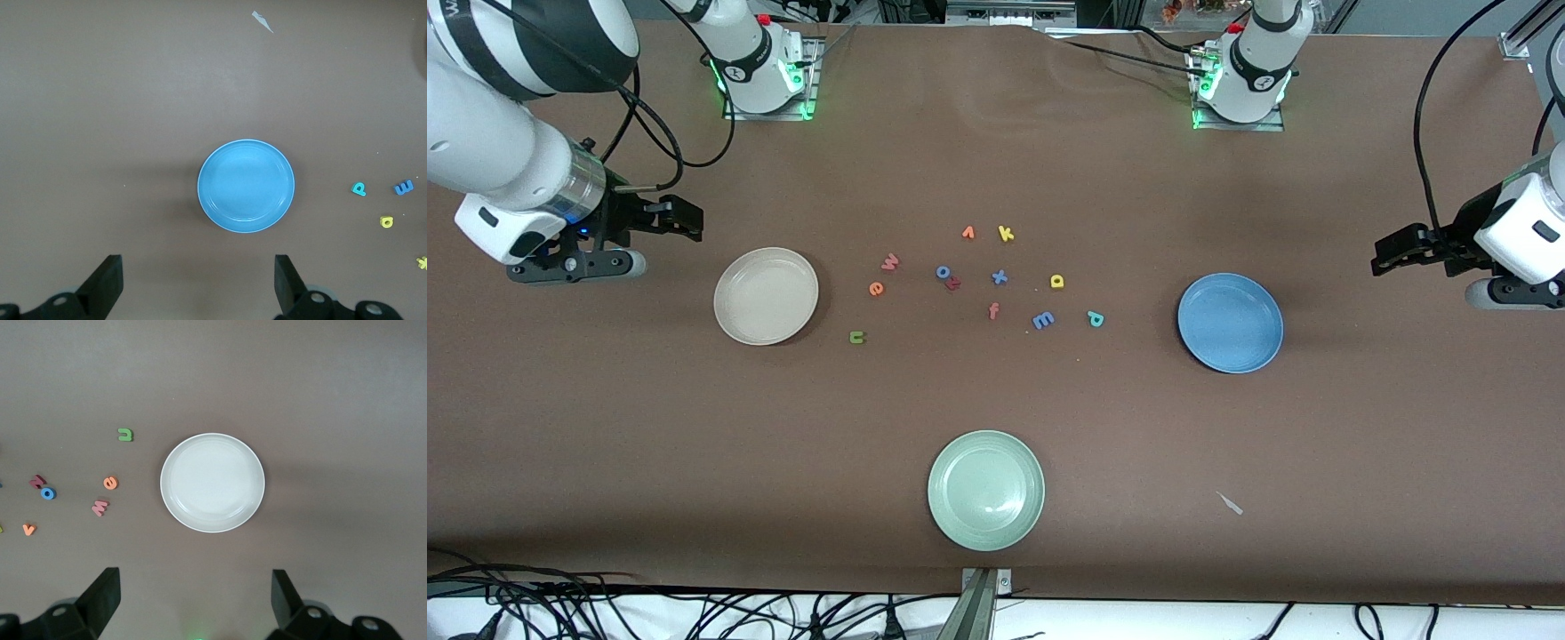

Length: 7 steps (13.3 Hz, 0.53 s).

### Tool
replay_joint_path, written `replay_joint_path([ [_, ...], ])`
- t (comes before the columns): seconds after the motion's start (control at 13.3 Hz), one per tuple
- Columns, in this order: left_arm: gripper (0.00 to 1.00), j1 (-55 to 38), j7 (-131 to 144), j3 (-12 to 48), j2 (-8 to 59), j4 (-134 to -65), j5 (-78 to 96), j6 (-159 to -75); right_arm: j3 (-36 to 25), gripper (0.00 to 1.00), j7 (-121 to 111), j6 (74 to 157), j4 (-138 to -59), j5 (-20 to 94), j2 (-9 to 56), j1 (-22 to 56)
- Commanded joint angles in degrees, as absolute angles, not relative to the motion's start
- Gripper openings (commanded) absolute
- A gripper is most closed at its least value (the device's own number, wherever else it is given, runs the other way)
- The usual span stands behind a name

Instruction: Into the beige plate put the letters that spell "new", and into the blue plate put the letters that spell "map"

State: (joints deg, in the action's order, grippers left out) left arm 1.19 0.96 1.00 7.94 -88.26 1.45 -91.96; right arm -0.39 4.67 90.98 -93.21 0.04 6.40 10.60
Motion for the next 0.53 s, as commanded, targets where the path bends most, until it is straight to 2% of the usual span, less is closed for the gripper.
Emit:
replay_joint_path([
  [0.0, 1.00, 1.32, 0.26, 0.79, 8.44, -86.84, 2.46, -91.14, -0.18, 1.00, 4.22, 91.85, -94.39, 0.70, 5.54, 10.46],
  [0.45, 1.00, 1.32, 0.26, 0.79, 8.44, -86.92, 2.46, -91.05, -0.18, 1.00, 4.22, 92.37, -95.10, 0.70, 5.54, 10.46],
])
